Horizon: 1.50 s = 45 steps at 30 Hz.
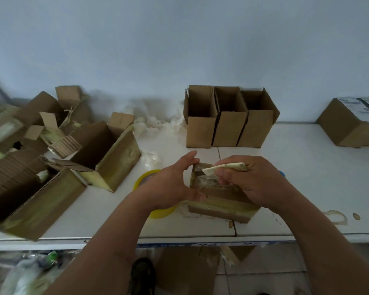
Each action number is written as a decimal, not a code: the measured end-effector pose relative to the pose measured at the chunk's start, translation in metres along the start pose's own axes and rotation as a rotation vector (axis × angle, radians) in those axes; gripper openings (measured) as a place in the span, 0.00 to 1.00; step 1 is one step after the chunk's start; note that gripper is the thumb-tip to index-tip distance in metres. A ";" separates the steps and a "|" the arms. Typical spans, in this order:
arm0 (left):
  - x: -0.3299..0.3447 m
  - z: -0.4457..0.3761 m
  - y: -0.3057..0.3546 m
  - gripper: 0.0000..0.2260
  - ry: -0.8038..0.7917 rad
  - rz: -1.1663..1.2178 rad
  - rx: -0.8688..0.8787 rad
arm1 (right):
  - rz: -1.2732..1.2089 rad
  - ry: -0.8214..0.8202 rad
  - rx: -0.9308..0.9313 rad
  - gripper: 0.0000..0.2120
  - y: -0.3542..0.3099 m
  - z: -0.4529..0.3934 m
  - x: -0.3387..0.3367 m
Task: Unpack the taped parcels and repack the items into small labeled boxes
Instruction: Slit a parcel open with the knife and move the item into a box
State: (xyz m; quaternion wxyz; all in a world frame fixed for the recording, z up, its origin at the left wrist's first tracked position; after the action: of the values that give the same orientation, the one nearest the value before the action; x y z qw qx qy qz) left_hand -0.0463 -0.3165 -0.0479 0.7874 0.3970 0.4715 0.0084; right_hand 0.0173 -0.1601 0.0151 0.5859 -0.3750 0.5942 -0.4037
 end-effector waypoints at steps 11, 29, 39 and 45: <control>0.000 -0.002 0.004 0.48 0.003 -0.063 0.031 | 0.297 -0.019 -0.108 0.10 -0.009 -0.002 0.001; -0.001 -0.002 0.008 0.46 -0.009 -0.106 0.016 | 0.261 0.003 -0.063 0.07 0.009 0.031 -0.050; 0.002 -0.002 0.022 0.29 0.021 -0.146 0.040 | 0.162 -0.006 -0.062 0.10 0.006 0.033 -0.056; 0.003 -0.007 0.028 0.26 0.094 -0.211 0.035 | 0.139 -0.039 -0.067 0.11 0.000 0.029 -0.045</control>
State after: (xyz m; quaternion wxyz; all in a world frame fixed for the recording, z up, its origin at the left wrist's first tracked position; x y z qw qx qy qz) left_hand -0.0396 -0.2924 -0.0338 0.7540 0.3578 0.5471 -0.0641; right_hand 0.0481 -0.1199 0.0337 0.6110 -0.3603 0.6204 -0.3346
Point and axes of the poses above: each hand's wrist, its own z-axis away from the middle knuckle, its own x-axis out of the palm, y = z × x, the point moved 8 cm from there along -z, towards the middle knuckle, and after that the axes turned 14 degrees about -z, right-handed, at the moved point
